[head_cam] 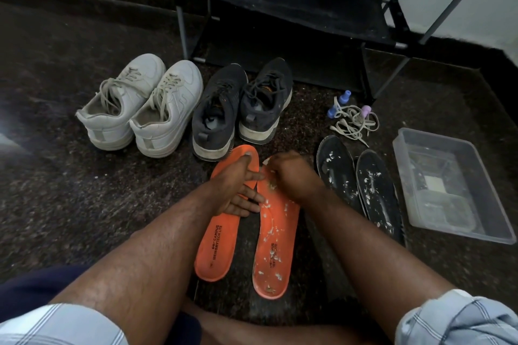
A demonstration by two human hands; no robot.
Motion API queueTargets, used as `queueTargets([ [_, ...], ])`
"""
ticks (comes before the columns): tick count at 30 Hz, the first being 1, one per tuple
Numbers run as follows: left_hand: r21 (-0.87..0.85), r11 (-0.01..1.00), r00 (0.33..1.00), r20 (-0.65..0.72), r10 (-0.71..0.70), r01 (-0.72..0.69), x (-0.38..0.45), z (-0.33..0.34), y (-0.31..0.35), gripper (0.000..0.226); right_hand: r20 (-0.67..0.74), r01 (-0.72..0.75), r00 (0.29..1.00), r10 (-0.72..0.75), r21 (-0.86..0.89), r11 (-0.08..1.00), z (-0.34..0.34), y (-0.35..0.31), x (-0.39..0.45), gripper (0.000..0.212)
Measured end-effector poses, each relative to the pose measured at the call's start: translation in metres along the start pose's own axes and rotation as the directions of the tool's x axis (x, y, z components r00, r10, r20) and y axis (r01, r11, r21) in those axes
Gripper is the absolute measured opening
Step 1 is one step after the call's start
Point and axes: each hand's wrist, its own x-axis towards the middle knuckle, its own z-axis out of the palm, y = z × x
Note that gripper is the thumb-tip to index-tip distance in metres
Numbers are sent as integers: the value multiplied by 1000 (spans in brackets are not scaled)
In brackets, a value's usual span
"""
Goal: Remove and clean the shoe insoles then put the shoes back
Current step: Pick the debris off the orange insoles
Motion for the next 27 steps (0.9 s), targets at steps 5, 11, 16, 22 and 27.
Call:
queueTargets([
  [5,3,1000,1000,7,7,-7,-1,-1,0,74,-56,-304,945,322,216,928,-7,27,2,18],
  [11,1,1000,1000,3,10,-10,-3,-1,0,75,-105,-349,870,482,561,751,-56,35,-12,11],
  [16,-2,1000,1000,1,12,-12,-5,0,1,74,33,-340,937,347,300,891,-44,24,-43,17],
  [22,9,1000,1000,-2,18,-18,-4,1,-1,75,11,-167,986,168,206,964,-12,12,-38,20],
  [27,10,1000,1000,-14,13,-13,-3,2,0,74,148,-110,985,94,104,989,-9,13,-29,14],
])
